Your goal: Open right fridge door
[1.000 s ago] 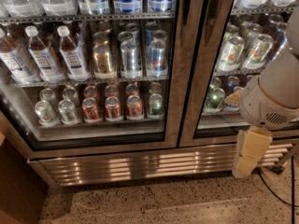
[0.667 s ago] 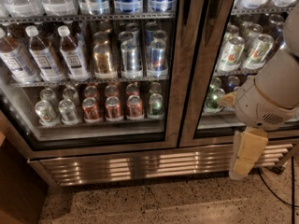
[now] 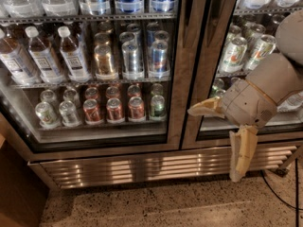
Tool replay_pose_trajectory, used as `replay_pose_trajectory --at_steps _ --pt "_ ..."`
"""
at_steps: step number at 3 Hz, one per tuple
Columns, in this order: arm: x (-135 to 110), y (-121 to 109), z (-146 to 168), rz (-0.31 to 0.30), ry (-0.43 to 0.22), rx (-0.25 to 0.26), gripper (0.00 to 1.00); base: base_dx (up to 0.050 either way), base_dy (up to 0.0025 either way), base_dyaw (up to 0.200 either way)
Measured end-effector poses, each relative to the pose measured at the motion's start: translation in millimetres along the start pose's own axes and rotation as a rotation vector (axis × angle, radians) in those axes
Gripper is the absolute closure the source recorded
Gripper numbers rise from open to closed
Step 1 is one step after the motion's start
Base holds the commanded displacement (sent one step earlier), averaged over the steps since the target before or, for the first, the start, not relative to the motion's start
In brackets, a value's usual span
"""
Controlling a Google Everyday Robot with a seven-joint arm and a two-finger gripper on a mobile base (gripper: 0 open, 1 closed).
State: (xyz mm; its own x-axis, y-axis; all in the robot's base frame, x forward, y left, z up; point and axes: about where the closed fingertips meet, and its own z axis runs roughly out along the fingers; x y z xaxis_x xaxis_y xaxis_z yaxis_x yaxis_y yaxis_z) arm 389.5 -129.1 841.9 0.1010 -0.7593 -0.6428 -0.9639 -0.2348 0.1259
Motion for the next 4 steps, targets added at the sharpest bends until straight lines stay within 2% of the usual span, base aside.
replay_pose_trajectory --at_steps 1,2,3,4 --pt "-22.0 -7.3 7.1 -0.192 -0.233 -0.103 0.00 0.000 0.00000 0.000" --pt "-24.2 -16.5 10.0 -0.218 -0.263 -0.081 0.00 0.000 0.00000 0.000" --pt "-24.2 -16.5 10.1 -0.218 -0.263 -0.081 0.00 0.000 0.00000 0.000" --pt "-22.3 -19.6 12.7 -0.206 -0.308 -0.023 0.00 0.000 0.00000 0.000"
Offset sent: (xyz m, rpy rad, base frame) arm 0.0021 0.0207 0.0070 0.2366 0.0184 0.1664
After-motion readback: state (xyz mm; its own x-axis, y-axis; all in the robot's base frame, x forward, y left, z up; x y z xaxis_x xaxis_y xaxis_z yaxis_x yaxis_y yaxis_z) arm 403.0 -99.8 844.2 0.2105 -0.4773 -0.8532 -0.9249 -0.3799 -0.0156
